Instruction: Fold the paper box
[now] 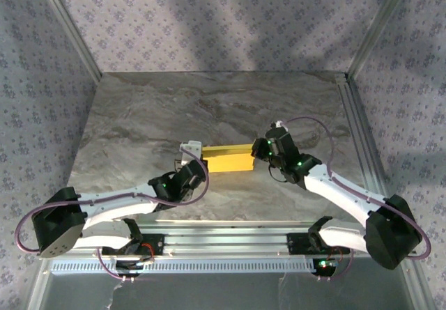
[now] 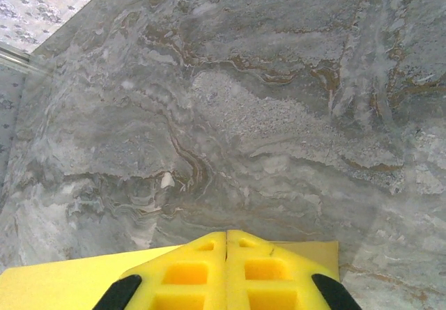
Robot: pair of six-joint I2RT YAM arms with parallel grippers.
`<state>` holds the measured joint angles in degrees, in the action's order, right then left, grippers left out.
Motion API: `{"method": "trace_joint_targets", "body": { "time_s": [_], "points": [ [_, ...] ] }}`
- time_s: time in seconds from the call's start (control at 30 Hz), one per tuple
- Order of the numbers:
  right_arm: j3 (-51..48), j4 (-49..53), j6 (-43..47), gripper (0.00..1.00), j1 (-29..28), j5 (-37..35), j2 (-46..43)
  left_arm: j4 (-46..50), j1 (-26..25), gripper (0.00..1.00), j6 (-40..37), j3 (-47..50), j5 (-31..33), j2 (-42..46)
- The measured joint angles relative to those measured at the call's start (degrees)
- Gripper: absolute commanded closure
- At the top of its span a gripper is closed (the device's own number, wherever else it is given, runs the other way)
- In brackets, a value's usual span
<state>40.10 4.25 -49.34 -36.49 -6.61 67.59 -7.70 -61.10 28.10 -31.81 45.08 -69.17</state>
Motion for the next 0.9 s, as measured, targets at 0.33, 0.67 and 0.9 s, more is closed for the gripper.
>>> {"method": "trace_joint_targets", "body": {
  "time_s": [0.33, 0.67, 0.9],
  "points": [
    [2.14, 7.80, 5.49, 0.69, -3.21, -6.14, -1.86, -2.80, -0.55, 1.00, -1.29, 2.64, -0.46, 2.14],
    [5.29, 15.87, 2.45, 0.63, -3.26, -3.30, -3.39, -4.07, -0.52, 1.00, -2.23, 3.17, -0.70, 2.25],
    [6.03, 15.52, -0.92, 0.70, -6.54, -3.48, -5.86, -4.57, -0.52, 1.00, -2.56, 3.15, -0.42, 1.68]
  ]
}}
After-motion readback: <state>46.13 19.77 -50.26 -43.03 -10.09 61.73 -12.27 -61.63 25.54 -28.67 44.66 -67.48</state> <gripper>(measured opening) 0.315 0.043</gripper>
